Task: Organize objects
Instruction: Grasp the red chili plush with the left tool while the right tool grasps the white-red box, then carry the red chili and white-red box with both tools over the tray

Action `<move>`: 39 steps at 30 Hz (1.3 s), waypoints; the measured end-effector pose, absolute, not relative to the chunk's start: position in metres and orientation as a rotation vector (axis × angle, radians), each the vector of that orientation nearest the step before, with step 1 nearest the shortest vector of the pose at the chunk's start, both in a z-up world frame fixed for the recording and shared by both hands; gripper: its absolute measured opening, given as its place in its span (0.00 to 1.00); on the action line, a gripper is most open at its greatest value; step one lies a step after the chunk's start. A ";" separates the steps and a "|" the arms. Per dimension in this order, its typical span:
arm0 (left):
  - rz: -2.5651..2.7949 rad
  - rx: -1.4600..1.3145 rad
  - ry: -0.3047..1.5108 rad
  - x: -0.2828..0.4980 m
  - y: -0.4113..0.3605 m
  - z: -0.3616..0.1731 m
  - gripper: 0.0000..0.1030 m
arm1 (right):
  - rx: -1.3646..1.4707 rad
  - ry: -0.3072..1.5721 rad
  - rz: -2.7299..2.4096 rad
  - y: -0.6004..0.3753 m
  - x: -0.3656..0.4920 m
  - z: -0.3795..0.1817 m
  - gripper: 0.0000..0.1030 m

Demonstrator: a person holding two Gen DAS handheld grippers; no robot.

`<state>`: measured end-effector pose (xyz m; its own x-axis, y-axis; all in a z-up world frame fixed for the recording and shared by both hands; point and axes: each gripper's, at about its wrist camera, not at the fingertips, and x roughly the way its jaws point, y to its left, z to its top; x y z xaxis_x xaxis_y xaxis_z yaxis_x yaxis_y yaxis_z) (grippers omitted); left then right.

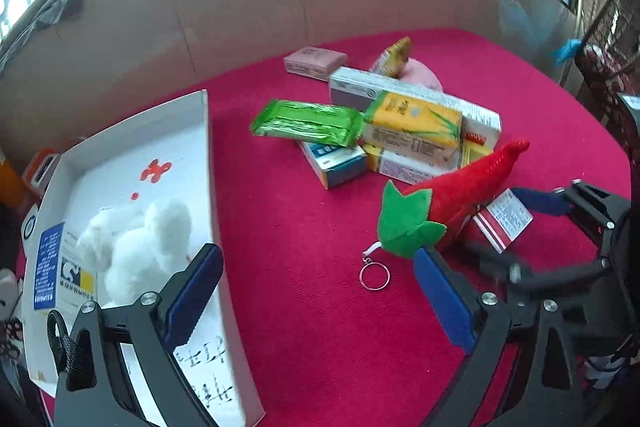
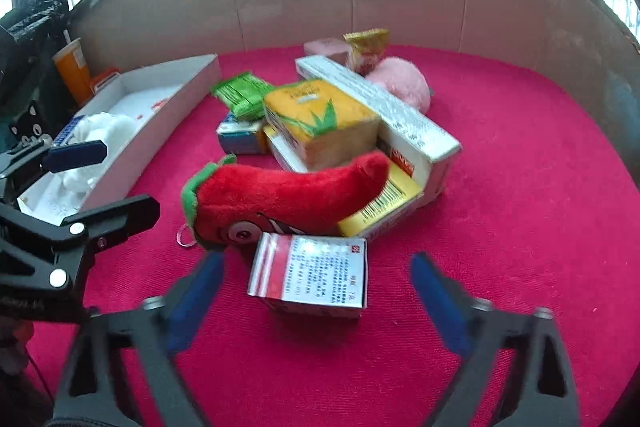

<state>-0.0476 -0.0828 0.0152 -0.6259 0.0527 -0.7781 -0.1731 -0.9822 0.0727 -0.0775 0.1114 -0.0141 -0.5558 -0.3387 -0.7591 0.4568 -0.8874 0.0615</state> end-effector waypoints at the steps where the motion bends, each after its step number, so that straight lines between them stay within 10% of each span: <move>1: 2.701 -1.294 0.229 -0.050 -0.078 0.013 0.94 | 1.158 0.179 -2.416 0.115 -0.078 -0.017 0.54; 15: 2.541 -1.256 0.301 -0.078 -0.022 -0.006 0.90 | 1.207 -0.078 -2.539 0.192 -0.086 -0.016 0.54; 20: 2.505 -1.264 0.367 -0.083 -0.005 -0.016 0.55 | 1.197 -0.060 -2.546 0.188 -0.084 -0.016 0.54; 25: 2.550 -1.224 0.357 -0.077 -0.007 -0.019 0.43 | 1.190 -0.099 -2.538 0.190 -0.084 -0.017 0.54; 39: 2.902 -0.996 0.216 -0.035 -0.049 0.003 0.42 | 1.187 -0.084 -2.582 0.184 -0.083 -0.017 0.54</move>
